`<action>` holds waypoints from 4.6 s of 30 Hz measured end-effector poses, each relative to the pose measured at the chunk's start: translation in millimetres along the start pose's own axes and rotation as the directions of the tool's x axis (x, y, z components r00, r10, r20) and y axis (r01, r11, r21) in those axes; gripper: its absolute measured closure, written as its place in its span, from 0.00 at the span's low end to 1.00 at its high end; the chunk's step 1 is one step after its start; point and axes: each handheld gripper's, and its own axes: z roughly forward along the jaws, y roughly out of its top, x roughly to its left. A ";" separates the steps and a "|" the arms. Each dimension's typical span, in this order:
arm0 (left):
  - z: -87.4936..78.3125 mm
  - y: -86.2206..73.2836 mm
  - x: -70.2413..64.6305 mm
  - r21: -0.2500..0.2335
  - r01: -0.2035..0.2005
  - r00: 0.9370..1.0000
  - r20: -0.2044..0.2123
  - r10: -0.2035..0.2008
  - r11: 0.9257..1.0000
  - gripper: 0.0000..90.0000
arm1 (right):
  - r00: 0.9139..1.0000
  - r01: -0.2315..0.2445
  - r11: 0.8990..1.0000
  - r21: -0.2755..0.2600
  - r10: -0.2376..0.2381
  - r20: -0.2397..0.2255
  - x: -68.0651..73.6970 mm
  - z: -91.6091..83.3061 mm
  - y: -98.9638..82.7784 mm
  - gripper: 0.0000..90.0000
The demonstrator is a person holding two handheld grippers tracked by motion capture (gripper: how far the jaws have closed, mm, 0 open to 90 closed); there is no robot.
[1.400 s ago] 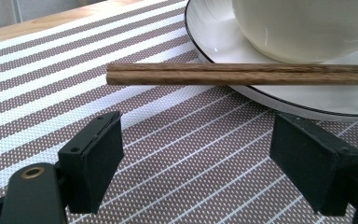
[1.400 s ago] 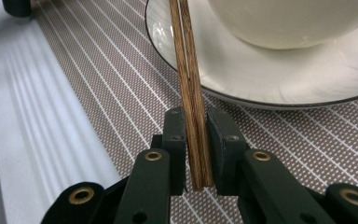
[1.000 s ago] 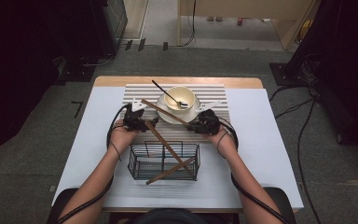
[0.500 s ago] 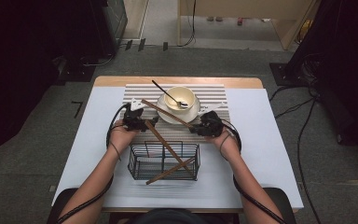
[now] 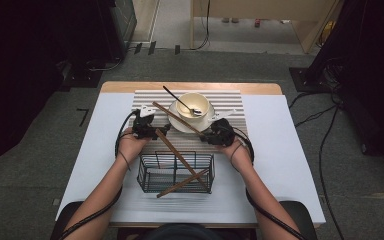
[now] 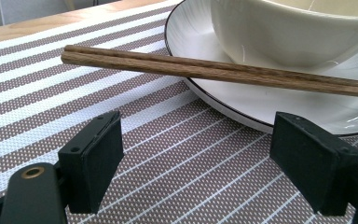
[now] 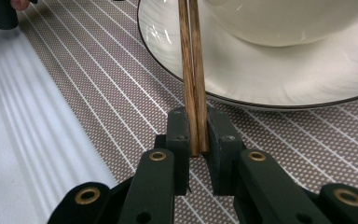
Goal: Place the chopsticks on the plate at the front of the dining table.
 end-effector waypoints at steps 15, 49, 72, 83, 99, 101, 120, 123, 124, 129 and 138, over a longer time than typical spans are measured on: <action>-1.0 3.7 -4.8 -0.001 -0.009 1.000 0.004 0.009 1.000 0.20 | 0.999 0.045 0.999 -0.013 -0.045 -0.014 2.1 0.3 -0.5 0.73; 19.3 15.1 -16.4 -0.008 -0.019 0.999 0.035 0.020 1.000 0.20 | 0.987 0.154 0.984 -0.087 -0.158 -0.041 23.2 1.4 4.4 0.54; 21.8 12.3 -12.5 -0.015 0.002 1.000 0.027 -0.002 1.000 0.20 | 0.974 0.211 0.974 -0.084 -0.216 -0.063 35.2 11.4 6.5 0.44; 23.3 12.6 -12.6 -0.023 0.001 1.000 0.021 -0.001 1.000 0.20 | 0.971 0.224 0.971 -0.081 -0.229 -0.069 39.5 15.5 7.5 0.43; 23.9 12.0 -10.2 -0.023 0.017 1.000 0.019 -0.016 1.000 0.20 | 0.960 0.260 0.963 -0.075 -0.266 -0.089 45.8 20.1 9.3 0.43; 23.9 12.0 -10.1 -0.023 0.016 1.000 0.017 -0.016 1.000 0.20 | 0.959 0.262 0.962 -0.073 -0.268 -0.092 46.8 20.8 9.8 0.43; 24.0 10.9 -4.4 -0.015 0.036 0.999 0.022 -0.036 0.999 0.20 | 0.950 0.287 0.956 -0.058 -0.292 -0.114 52.7 29.9 13.8 0.40; 24.3 10.7 -3.0 -0.013 0.035 0.999 0.020 -0.035 0.999 0.20 | 0.946 0.297 0.953 -0.053 -0.302 -0.116 53.6 31.7 14.2 0.40; 24.3 10.8 -2.8 -0.014 0.035 0.999 0.020 -0.034 0.999 0.20 | 0.946 0.298 0.953 -0.054 -0.303 -0.117 53.8 32.0 14.3 0.40; 23.8 11.6 -1.5 -0.017 0.034 0.999 0.015 -0.033 0.999 0.20 | 0.946 0.295 0.954 -0.047 -0.299 -0.123 55.0 33.9 15.2 0.40; 24.6 10.2 1.0 -0.007 0.039 0.999 0.016 -0.039 0.999 0.20 | 0.941 0.308 0.950 -0.046 -0.311 -0.135 57.3 39.3 15.4 0.40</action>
